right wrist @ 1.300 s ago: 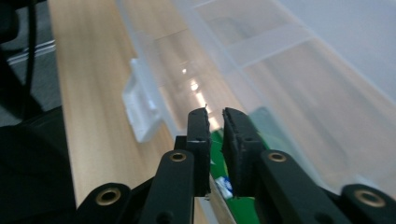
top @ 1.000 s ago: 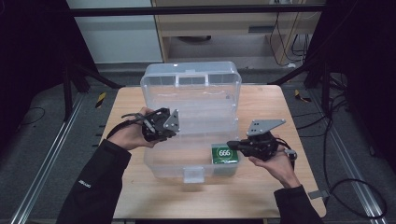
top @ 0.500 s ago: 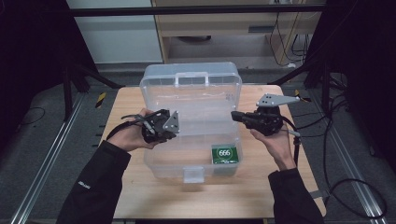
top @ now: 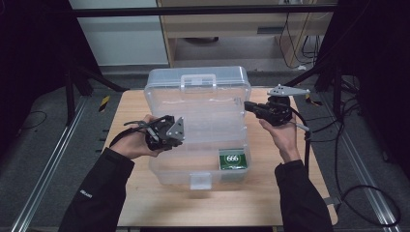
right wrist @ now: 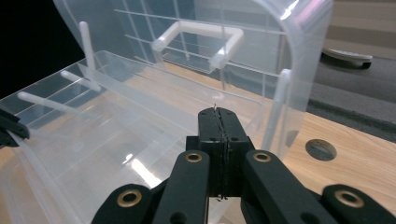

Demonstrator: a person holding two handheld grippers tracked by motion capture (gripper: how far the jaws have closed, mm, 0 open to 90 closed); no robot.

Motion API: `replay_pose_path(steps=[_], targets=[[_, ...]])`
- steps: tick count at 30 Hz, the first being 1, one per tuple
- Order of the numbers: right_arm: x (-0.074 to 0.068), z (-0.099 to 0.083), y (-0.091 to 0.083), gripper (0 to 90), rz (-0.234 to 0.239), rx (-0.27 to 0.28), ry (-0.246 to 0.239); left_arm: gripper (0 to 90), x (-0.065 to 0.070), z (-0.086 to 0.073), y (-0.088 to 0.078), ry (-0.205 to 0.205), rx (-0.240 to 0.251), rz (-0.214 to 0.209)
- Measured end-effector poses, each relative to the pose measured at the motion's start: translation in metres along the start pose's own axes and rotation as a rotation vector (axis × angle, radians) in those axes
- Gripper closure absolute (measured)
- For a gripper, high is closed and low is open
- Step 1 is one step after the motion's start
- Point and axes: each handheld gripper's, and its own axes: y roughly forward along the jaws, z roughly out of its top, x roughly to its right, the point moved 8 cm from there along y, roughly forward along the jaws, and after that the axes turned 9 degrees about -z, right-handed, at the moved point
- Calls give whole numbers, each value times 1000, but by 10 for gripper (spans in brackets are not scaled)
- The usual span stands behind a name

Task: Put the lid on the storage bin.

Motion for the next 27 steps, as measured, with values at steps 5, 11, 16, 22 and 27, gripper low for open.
replay_pose_path(steps=[5,11,16,22,27], targets=[[2,-2,0,900,-2,-13,-6,852,1,0,1,-4,7,-8],[3,-6,0,900,-2,-24,-4,850,4,-2,2,-6,17,-16],[8,-11,-2,900,4,-28,26,846,5,-2,2,-3,21,-17],[10,-15,-5,900,10,-32,20,845,8,-3,4,2,21,-20],[8,-13,-10,900,21,-21,22,840,12,-4,6,10,24,-33]])
